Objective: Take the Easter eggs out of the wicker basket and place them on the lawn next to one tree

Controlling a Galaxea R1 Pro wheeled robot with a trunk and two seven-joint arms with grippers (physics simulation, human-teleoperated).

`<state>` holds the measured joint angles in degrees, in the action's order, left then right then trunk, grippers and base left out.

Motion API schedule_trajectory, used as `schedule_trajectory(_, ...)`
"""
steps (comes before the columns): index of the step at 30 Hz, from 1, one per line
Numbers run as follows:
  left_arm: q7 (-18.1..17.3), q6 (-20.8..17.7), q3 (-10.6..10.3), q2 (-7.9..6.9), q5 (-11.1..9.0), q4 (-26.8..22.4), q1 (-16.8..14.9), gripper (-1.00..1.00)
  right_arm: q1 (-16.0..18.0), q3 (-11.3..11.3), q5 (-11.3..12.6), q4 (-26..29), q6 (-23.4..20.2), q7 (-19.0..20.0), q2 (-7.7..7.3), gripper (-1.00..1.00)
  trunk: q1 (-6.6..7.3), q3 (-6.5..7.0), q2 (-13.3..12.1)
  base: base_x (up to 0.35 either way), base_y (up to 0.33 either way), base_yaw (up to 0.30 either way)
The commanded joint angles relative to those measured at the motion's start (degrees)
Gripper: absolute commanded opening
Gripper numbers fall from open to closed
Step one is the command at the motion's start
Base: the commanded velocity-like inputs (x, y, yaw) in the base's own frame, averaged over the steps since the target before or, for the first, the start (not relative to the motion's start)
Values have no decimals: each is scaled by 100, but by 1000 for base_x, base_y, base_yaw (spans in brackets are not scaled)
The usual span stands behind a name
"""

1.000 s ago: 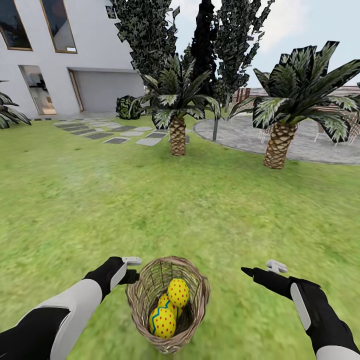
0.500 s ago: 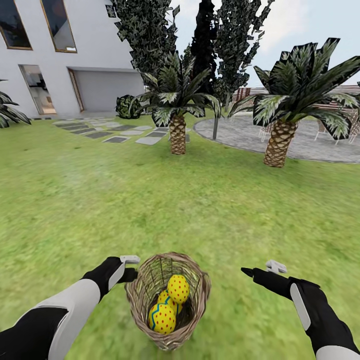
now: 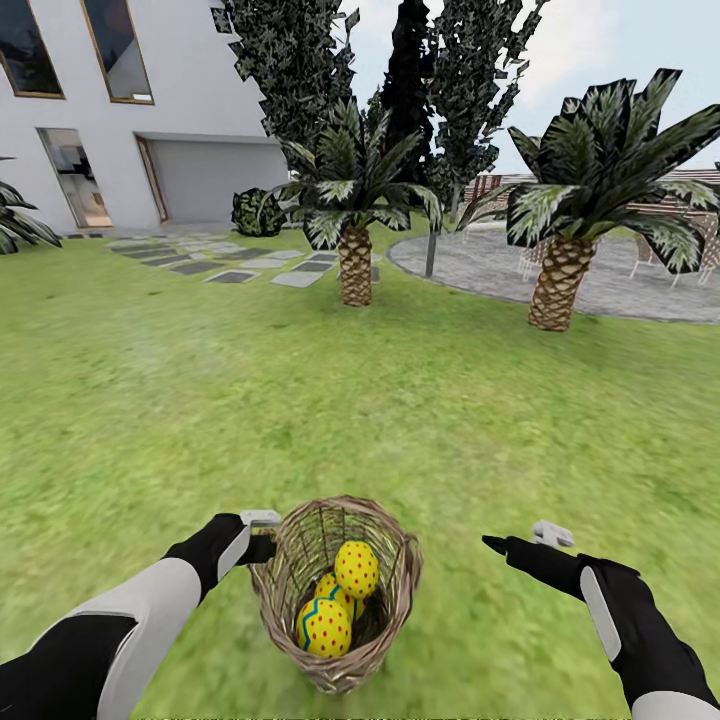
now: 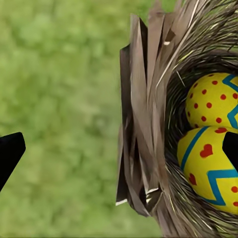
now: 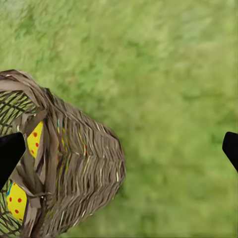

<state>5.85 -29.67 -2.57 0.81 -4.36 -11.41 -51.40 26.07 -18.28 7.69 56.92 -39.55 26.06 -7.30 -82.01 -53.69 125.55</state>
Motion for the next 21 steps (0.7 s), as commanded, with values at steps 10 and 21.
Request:
schedule_trajectory(10, 30, -29, -32, 0, -50, -11, -1, 100, 3, -9, 48, -4, -26, -4, 7, 100, -219, -185, 405, 0, 0, 0)
schedule_trajectory(21, 12, -21, -32, -4, -48, -11, -1, 100, 3, -9, 42, -5, -19, -12, 9, 100, -439, -365, 806, 0, 0, 0)
